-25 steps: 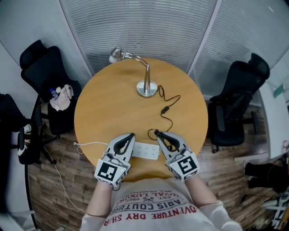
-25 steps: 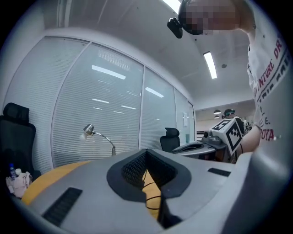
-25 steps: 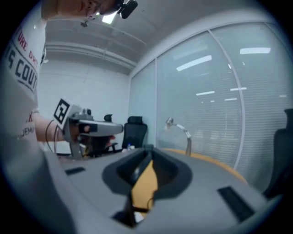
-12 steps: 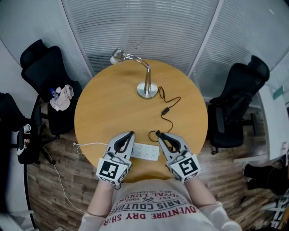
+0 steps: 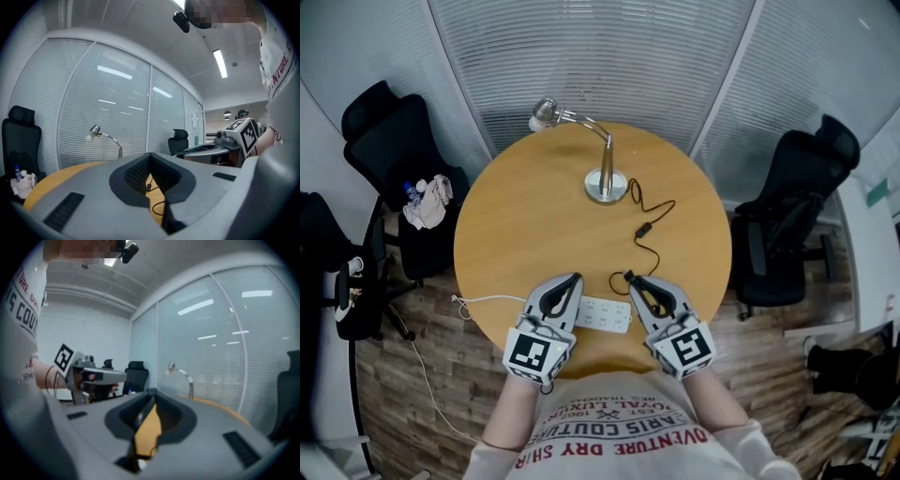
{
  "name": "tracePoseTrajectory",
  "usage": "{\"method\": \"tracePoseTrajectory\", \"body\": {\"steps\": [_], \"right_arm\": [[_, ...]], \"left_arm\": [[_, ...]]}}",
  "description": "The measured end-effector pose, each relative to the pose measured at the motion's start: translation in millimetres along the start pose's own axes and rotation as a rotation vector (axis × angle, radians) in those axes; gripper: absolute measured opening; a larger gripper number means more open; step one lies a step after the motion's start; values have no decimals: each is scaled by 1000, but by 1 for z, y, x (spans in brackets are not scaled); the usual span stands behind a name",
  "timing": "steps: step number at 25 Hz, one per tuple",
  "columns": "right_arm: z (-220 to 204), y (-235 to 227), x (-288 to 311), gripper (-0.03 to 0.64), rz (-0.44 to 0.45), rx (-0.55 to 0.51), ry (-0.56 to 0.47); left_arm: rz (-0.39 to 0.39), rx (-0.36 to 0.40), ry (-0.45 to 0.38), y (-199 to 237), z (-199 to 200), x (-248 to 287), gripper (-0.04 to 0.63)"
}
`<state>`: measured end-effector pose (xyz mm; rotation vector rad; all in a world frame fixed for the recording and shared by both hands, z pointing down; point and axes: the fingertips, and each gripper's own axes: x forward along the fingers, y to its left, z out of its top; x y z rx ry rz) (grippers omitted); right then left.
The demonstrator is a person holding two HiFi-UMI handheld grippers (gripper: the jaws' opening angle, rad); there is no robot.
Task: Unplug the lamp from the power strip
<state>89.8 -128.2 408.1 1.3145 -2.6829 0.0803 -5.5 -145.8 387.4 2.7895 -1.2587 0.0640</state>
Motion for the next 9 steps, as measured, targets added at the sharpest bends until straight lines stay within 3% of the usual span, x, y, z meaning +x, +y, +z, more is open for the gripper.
{"method": "tracePoseTrajectory", "body": {"steps": [9], "right_arm": [[0,2,1,71,0,-8,5]], "left_arm": [[-2,-18,15,0,-3,0,28]]}}
